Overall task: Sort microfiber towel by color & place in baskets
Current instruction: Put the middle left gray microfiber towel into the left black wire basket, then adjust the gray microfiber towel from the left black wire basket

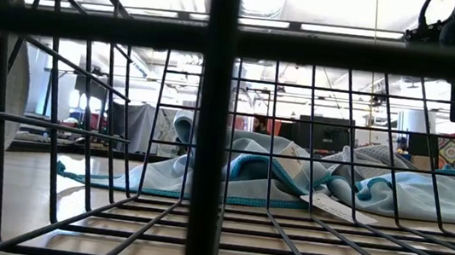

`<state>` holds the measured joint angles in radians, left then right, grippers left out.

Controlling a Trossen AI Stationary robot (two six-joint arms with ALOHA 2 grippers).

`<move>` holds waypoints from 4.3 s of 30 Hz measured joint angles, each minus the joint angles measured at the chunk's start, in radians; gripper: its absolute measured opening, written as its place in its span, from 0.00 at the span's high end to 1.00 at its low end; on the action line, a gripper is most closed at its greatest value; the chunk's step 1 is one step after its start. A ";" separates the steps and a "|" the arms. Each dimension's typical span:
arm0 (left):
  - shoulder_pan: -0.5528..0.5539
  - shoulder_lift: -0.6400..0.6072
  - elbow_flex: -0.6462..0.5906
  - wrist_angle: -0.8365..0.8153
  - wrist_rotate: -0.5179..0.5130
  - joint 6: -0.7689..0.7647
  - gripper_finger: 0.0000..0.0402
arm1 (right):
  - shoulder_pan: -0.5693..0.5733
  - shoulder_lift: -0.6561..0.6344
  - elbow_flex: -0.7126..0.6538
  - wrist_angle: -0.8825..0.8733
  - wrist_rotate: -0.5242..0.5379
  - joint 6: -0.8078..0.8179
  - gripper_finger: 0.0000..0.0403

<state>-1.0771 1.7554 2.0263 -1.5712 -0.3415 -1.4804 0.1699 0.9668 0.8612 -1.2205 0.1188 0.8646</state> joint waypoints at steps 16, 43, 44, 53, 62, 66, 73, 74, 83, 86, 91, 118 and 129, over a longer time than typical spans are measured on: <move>0.054 -0.013 -0.162 0.000 0.036 0.165 0.70 | 0.000 0.000 0.000 0.000 -0.017 -0.002 0.83; 0.325 -0.167 -0.499 0.075 -0.002 0.255 0.70 | 0.000 0.000 0.000 -0.001 -0.017 -0.039 0.83; 0.330 -0.161 -0.499 0.081 -0.001 0.250 0.70 | 0.000 0.000 0.000 0.000 -0.017 -0.039 0.83; 0.346 -0.140 -0.500 0.083 -0.009 0.311 0.70 | 0.000 0.000 0.000 0.000 -0.017 -0.039 0.83; 0.357 -0.132 -0.500 0.099 0.054 0.320 0.70 | 0.000 0.000 0.000 0.000 -0.017 -0.038 0.83; 0.362 -0.131 -0.500 0.101 0.088 0.320 0.70 | 0.000 0.000 0.000 0.001 -0.017 -0.028 0.83; 0.366 -0.112 -0.500 0.061 0.031 0.321 0.70 | 0.000 0.000 0.000 0.007 -0.017 -0.027 0.83; 0.367 -0.108 -0.501 0.050 0.026 0.320 0.70 | 0.000 0.000 0.000 0.007 -0.017 -0.027 0.83; 0.378 -0.081 -0.495 -0.001 0.037 0.294 0.70 | 0.000 0.000 0.000 0.007 -0.017 -0.026 0.83; 0.378 -0.081 -0.455 0.005 0.037 0.294 0.70 | 0.000 0.000 0.000 0.007 -0.017 -0.026 0.83; 0.378 -0.081 -0.356 0.007 0.037 0.312 0.70 | 0.000 0.000 0.000 0.007 -0.017 -0.026 0.83; 0.424 -0.074 -0.386 0.030 0.099 0.318 0.70 | 0.000 0.000 0.000 0.015 -0.017 -0.027 0.83; 0.453 -0.073 -0.387 0.024 0.037 0.320 0.70 | 0.002 0.000 0.000 0.026 -0.018 0.000 0.83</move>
<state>-0.6238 1.6823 1.6394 -1.5475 -0.3042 -1.1603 0.1722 0.9668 0.8612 -1.1947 0.1009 0.8642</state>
